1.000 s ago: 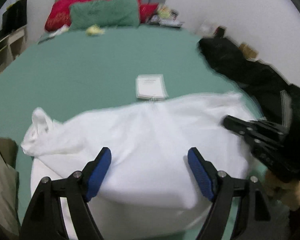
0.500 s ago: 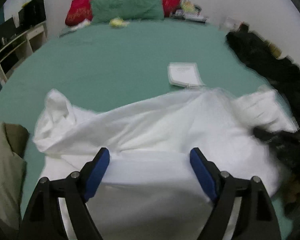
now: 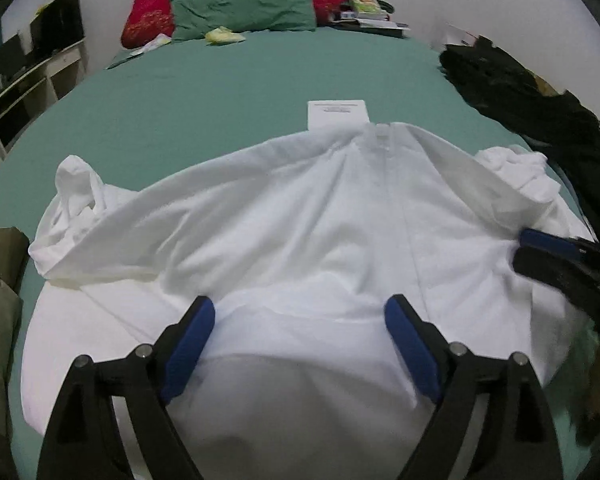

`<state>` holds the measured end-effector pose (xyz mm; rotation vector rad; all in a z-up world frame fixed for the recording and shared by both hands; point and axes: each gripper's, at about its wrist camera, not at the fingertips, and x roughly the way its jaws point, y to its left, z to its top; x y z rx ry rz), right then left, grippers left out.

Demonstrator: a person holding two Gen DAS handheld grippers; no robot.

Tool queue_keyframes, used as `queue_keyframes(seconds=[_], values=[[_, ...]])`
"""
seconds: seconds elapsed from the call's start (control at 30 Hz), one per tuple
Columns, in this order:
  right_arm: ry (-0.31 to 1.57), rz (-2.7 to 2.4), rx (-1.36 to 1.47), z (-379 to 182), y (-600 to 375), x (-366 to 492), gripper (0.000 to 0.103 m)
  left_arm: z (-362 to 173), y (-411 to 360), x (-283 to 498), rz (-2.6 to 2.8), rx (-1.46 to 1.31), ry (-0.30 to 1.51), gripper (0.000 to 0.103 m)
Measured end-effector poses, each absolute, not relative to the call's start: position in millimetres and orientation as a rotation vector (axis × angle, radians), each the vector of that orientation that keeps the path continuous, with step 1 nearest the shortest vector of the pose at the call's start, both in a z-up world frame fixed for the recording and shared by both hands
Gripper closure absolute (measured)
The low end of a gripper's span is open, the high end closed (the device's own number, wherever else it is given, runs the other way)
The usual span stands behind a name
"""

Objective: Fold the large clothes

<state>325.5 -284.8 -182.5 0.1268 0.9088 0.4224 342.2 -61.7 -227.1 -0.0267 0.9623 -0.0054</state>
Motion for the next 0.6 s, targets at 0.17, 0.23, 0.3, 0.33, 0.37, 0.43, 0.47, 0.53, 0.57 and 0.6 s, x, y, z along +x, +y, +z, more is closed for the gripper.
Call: queue_keyframes(seconds=[0.17,0.23,0.3,0.33,0.37,0.43,0.47,0.53,0.57,0.6], values=[[0.742,0.357,0.015,-140,-285,295,0.03,-230,-63,342,0.01,-0.039,0.962,0.014],[0.755,0.264,0.063,-137,-306,296,0.028,-230,-63,343,0.008,-0.039,0.961,0.014],[0.807,0.186,0.175,-146,-334,300,0.024,-230,-63,344,0.011,-0.038,0.961,0.014],[0.841,0.142,0.242,-154,-350,301,0.021,-231,-64,344,0.012,-0.038,0.96,0.014],[0.879,0.081,0.311,-164,-368,302,0.02,-231,-64,344,0.014,-0.041,0.958,0.014],[0.92,0.009,0.413,-180,-395,301,0.018,-232,-65,345,0.016,-0.04,0.954,0.014],[0.925,-0.004,0.476,-187,-407,301,0.018,-232,-65,345,0.017,-0.041,0.952,0.014],[0.887,0.048,0.616,-197,-422,300,0.014,-232,-65,345,0.016,-0.042,0.949,0.014],[0.851,0.074,0.675,-198,-425,299,0.012,-232,-65,345,0.015,-0.044,0.948,0.014],[0.835,0.093,0.72,-200,-425,299,0.012,-232,-65,346,0.014,-0.045,0.948,0.014]])
